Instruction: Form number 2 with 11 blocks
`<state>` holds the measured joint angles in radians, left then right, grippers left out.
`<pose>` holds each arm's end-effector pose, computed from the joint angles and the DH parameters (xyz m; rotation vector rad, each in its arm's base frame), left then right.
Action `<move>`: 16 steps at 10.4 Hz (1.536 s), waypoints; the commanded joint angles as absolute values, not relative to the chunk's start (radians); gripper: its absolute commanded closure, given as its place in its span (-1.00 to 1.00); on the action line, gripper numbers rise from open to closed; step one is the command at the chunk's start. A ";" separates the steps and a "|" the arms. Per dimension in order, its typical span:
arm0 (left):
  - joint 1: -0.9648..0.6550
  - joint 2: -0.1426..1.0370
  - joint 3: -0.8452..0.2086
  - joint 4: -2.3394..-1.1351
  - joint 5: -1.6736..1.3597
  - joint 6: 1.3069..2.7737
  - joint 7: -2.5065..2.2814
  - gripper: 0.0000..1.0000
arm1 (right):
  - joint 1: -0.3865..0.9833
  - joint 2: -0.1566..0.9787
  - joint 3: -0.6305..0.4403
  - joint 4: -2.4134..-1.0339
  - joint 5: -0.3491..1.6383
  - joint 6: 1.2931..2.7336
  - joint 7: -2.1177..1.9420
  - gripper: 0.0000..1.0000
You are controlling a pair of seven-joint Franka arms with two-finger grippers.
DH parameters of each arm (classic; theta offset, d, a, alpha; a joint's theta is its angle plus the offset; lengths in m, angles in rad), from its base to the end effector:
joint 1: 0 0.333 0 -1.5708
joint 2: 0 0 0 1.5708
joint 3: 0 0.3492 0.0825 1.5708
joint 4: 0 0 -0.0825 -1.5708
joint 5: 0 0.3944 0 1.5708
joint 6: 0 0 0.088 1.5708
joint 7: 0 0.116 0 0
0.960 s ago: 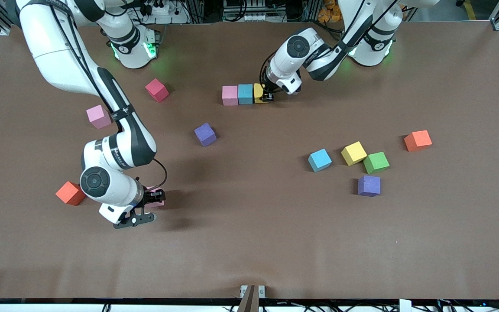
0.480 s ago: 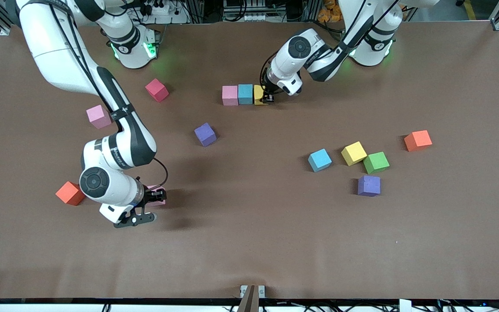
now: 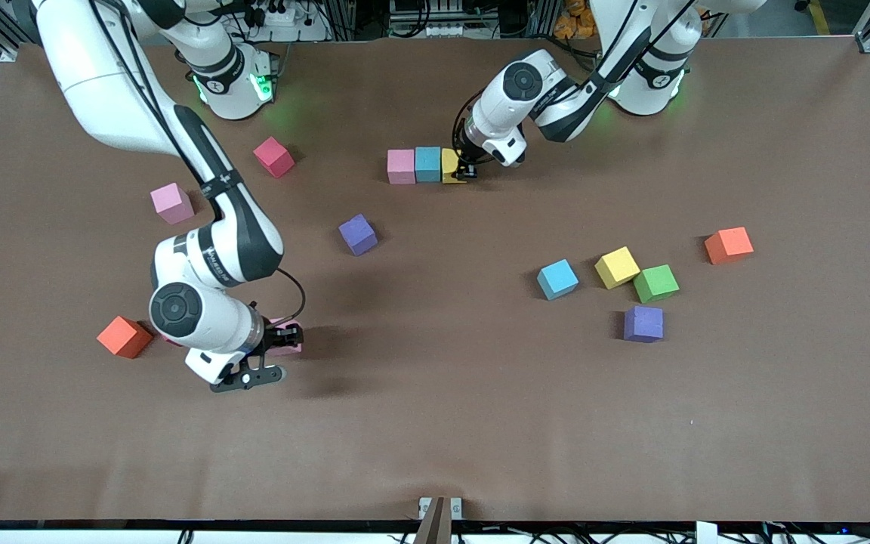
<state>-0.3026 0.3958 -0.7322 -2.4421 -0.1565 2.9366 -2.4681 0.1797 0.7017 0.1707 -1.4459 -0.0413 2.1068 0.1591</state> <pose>0.2648 -0.4473 0.2147 2.0233 2.1881 -0.4956 0.7109 0.2312 0.2865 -3.0638 -0.2688 0.0752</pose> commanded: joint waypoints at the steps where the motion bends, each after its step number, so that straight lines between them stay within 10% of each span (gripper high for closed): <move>1: -0.305 0.400 -0.735 -2.448 -0.166 2.958 -2.465 0.85 | 0.236 0.670 0.182 -1.440 -0.031 2.075 0.221 1.00; 11: -0.310 0.428 -0.735 -2.447 -0.137 2.977 -2.462 0.67 | 0.304 0.637 0.181 -1.451 -0.038 2.023 0.235 1.00; 12: -0.308 0.431 -0.735 -2.445 -0.123 2.977 -2.462 0.47 | 0.314 0.640 0.181 -1.451 -0.038 2.023 0.241 1.00; 13: -0.308 0.431 -0.733 -2.447 -0.121 2.977 -2.462 -0.81 | 0.324 0.643 0.178 -1.453 -0.038 2.023 0.242 1.00; 16: -0.301 0.420 -0.735 -2.445 -0.094 2.974 -2.462 -1.00 | 0.310 0.646 0.176 -1.477 -0.038 2.031 0.242 1.00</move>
<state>-0.3090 0.4250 -0.7322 -2.4417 -0.1180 2.9602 -2.4608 0.3127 0.6553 0.1793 -1.4587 -0.0414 2.0275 0.2307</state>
